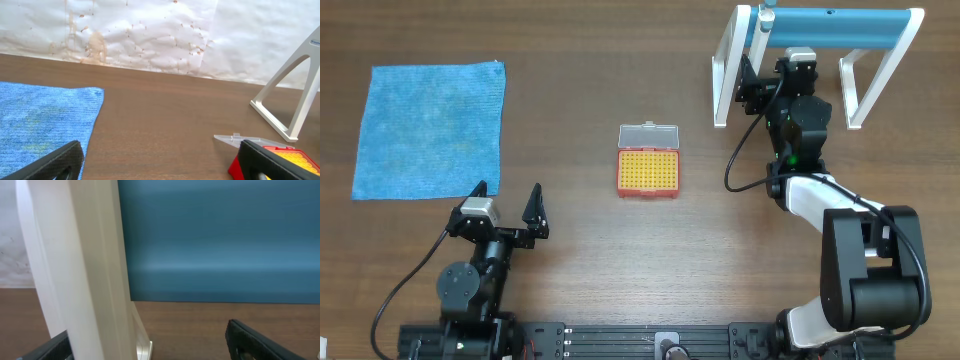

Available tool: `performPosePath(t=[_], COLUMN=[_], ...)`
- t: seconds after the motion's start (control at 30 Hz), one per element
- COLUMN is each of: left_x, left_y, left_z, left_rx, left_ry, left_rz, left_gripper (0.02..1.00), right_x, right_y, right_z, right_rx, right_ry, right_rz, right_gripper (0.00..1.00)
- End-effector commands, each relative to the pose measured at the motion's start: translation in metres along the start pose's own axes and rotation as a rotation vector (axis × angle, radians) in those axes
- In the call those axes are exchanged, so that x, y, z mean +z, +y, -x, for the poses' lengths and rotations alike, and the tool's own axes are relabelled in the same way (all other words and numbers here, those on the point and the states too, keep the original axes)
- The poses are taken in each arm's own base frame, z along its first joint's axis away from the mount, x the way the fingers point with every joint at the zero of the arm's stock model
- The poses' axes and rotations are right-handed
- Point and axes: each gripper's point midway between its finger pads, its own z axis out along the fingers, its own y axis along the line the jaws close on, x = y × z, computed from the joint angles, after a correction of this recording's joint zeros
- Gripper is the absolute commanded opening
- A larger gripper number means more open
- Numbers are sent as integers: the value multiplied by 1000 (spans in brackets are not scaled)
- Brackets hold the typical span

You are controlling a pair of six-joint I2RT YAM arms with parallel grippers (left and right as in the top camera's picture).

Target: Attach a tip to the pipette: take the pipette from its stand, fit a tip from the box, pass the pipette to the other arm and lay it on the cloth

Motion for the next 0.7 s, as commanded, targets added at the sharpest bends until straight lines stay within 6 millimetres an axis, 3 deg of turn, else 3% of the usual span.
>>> performPosePath(t=[0.03, 0.33, 0.43, 0.47, 0.5, 0.53, 0.57, 0.7], left_x=[0, 0, 0, 0, 0, 0, 0, 0], left_y=[-1, -1, -1, -1, -1, -1, -1, -1], left_z=[-1, -1, -1, -1, -1, -1, -1, -1], left_rx=[9, 9, 9, 9, 9, 9, 9, 9], left_ry=[3, 3, 3, 3, 3, 3, 3, 3], left_rz=[-7, -7, -7, -7, -7, -7, -7, -7], left_gripper=[991, 993, 991, 991, 991, 993, 991, 991], right_x=[10, 21, 21, 21, 21, 21, 21, 20], right_y=[-1, 1, 1, 1, 1, 3, 6, 14], right_z=[3, 3, 3, 3, 3, 3, 3, 9], right_rx=[13, 13, 14, 14, 14, 13, 13, 22], right_ry=[-9, -12, -12, -12, -12, -11, -10, -22], right_rz=[-16, -12, -11, -11, -11, -5, 12, 49], right_gripper=[855, 851, 748, 627, 327, 123, 82, 82])
